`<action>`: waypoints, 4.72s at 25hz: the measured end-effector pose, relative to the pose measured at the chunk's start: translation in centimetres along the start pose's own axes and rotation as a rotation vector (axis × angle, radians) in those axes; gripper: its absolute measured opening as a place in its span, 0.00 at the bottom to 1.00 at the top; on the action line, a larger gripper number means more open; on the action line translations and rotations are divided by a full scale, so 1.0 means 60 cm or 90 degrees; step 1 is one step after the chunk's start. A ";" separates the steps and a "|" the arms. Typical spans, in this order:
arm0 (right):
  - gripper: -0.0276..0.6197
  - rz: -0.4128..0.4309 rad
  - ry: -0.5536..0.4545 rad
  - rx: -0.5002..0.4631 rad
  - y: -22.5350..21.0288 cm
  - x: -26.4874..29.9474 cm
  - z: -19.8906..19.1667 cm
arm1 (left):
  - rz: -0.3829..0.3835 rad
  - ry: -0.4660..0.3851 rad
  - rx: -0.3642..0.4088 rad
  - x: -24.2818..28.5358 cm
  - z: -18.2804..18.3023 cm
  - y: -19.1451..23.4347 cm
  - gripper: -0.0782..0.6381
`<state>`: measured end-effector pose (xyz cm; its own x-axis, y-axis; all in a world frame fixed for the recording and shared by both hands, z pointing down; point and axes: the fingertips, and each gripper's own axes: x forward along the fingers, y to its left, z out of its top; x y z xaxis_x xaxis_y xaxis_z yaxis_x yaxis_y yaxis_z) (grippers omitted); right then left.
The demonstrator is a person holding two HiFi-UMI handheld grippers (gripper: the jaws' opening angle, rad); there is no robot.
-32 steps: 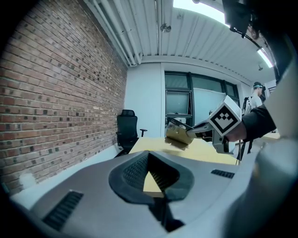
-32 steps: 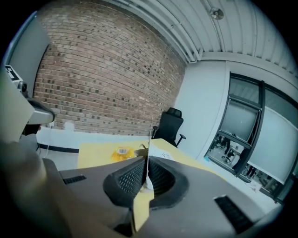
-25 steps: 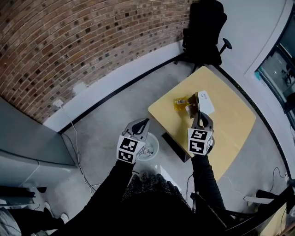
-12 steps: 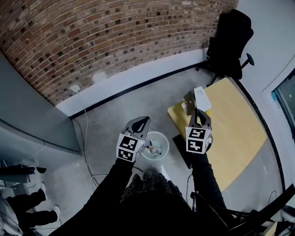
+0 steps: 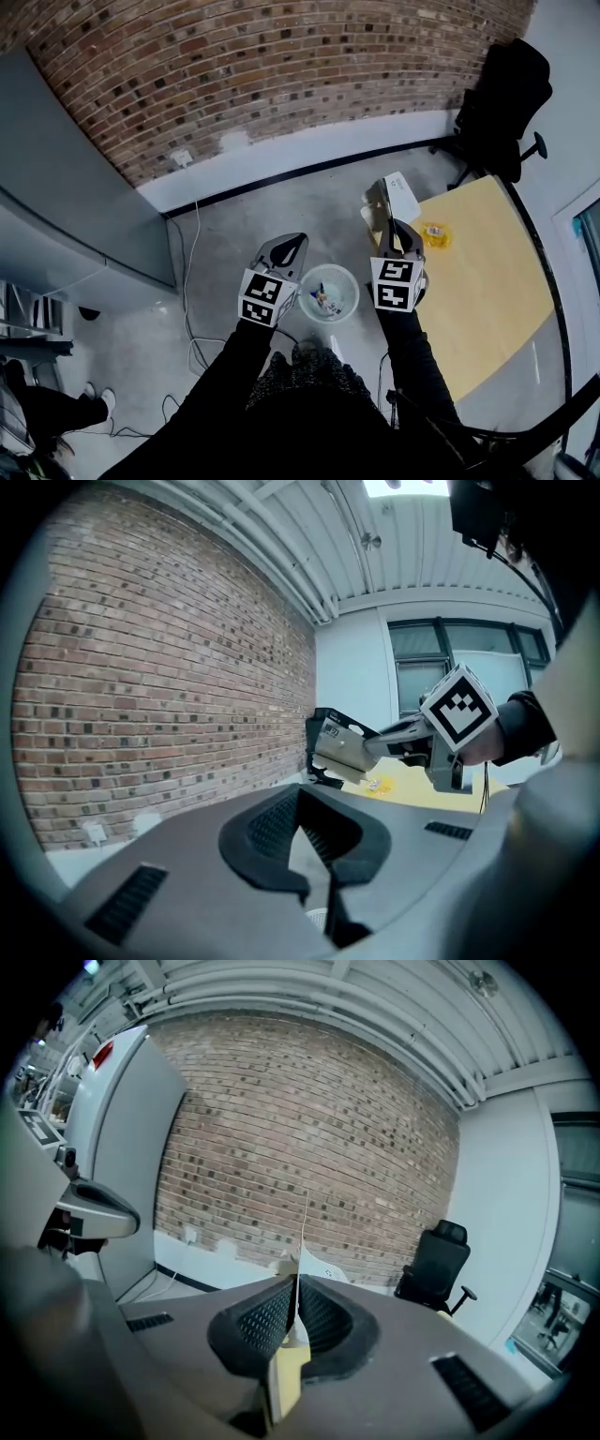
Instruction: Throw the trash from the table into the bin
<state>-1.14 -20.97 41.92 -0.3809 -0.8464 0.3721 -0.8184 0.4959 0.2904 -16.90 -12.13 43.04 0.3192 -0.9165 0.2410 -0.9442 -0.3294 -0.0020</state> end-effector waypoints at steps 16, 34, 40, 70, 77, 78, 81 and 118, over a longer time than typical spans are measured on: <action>0.06 0.131 0.012 0.012 0.121 0.028 -0.034 | 0.044 0.030 -0.033 -0.032 -0.056 0.029 0.11; 0.06 0.192 0.070 0.008 0.222 0.039 -0.153 | 0.028 0.091 -0.060 -0.037 -0.172 0.025 0.11; 0.06 0.212 0.077 -0.005 0.256 0.045 -0.168 | 0.016 0.101 -0.070 -0.028 -0.199 0.022 0.11; 0.06 0.187 0.253 0.117 0.302 0.116 -0.482 | -0.079 0.192 -0.088 0.077 -0.426 -0.017 0.11; 0.06 0.185 0.285 0.145 0.312 0.127 -0.551 | -0.101 0.211 -0.085 0.098 -0.483 -0.033 0.11; 0.06 0.186 0.288 0.146 0.314 0.129 -0.560 | -0.102 0.217 -0.087 0.100 -0.492 -0.035 0.11; 0.06 0.197 0.294 0.146 0.324 0.134 -0.585 | -0.105 0.226 -0.090 0.106 -0.514 -0.043 0.11; 0.06 0.265 0.137 0.269 0.240 0.062 -0.350 | -0.123 0.162 -0.046 0.095 -0.314 -0.060 0.11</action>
<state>-5.28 -12.90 66.02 -0.6444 -0.5196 0.5611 -0.7369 0.6179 -0.2742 -13.23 -11.88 62.69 0.4711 -0.7492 0.4656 -0.8744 -0.4663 0.1343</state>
